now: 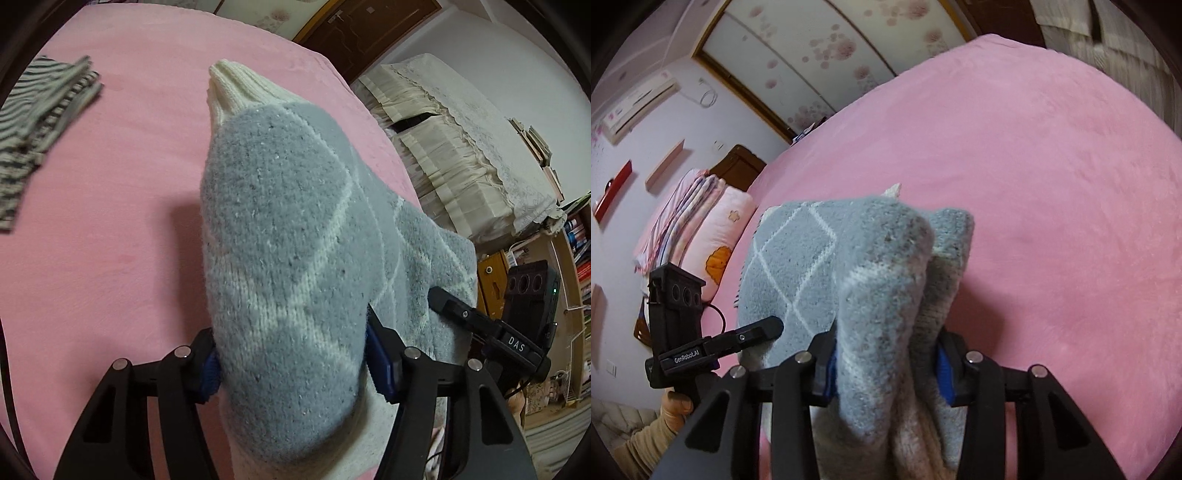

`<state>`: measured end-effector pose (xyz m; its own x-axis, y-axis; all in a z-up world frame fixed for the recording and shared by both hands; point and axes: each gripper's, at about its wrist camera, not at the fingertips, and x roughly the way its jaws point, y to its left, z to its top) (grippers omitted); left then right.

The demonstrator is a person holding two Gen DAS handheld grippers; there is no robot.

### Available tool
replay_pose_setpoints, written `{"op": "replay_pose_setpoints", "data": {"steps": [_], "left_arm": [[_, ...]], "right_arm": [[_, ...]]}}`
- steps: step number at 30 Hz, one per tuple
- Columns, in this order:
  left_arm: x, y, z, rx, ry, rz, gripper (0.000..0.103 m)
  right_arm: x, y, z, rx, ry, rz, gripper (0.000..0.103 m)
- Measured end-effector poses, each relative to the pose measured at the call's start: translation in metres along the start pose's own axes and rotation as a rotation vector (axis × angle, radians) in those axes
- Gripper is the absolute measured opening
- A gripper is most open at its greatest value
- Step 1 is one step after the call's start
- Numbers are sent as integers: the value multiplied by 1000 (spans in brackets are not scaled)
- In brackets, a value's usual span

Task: Fold small clothes
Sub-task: 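Grasp the folded sweater with both tools and lift it onto the striped garment, then lower the sweater onto the striped garment stack and open both tools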

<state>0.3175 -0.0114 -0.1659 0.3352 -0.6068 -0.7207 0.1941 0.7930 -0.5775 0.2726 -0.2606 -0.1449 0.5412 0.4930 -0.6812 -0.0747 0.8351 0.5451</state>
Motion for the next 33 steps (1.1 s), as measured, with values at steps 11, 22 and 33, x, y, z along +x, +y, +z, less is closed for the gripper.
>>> {"op": "replay_pose_setpoints", "data": {"steps": [11,22,33], "left_arm": [[-187,101,78,44,-136,208,63],[-228,261,206,38,-214,348,63],[-130,360,243,-72,-233,354,67]], "right_arm": [[85,179,49,-55,25,208,41],[268,292,117,15,-4,326,41],[371,264,117,40,22,240,41]]}}
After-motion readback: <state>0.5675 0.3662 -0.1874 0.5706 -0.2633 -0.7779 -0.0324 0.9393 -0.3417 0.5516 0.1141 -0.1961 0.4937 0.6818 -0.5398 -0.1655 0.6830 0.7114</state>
